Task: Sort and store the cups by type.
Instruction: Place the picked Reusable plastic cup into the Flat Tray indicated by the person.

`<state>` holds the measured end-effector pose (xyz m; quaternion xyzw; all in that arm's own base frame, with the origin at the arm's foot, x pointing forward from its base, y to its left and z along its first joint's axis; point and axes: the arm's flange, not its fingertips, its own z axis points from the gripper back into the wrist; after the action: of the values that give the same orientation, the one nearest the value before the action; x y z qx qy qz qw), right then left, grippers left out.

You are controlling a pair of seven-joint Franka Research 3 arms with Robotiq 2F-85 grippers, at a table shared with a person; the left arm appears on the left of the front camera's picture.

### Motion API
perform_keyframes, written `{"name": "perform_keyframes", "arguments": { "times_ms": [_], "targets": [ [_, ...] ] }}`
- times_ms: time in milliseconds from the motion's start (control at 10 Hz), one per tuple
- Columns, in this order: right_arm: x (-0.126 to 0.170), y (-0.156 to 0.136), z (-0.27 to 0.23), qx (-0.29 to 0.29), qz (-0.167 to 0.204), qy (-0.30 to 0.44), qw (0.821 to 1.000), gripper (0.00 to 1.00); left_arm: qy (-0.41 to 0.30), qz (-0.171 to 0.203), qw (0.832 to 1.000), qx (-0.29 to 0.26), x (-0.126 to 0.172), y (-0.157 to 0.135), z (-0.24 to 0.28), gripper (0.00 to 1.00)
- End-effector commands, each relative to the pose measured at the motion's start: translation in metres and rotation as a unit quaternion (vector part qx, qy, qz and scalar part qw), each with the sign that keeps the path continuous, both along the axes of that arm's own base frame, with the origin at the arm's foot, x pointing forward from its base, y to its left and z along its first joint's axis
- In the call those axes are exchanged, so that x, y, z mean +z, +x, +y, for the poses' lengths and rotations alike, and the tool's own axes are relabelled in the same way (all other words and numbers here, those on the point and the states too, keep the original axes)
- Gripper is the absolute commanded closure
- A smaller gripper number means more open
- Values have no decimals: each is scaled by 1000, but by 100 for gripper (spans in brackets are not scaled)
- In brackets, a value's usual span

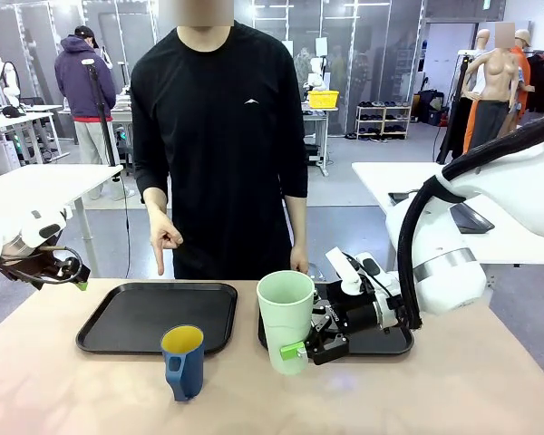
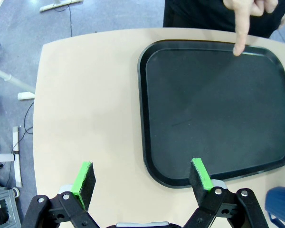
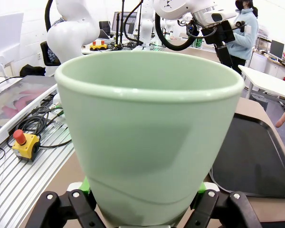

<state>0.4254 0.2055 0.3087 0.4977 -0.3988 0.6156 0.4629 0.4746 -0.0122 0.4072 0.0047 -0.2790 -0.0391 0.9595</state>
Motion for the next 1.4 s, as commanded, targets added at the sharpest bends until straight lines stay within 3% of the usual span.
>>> {"name": "perform_keyframes", "arguments": {
  "times_ms": [0,300,800,1300],
  "targets": [
    [0,0,0,0,0,0,1000,17,3,0,1000,-1,0,0,1,0],
    [3,26,20,-38,9,4,999,17,3,0,1000,-1,0,0,1,0],
    [10,91,79,-44,5,5,999,17,3,0,1000,-1,0,0,1,0],
    [-1,151,148,-49,0,36,998,17,3,0,1000,-1,0,0,1,0]
  ]
}}
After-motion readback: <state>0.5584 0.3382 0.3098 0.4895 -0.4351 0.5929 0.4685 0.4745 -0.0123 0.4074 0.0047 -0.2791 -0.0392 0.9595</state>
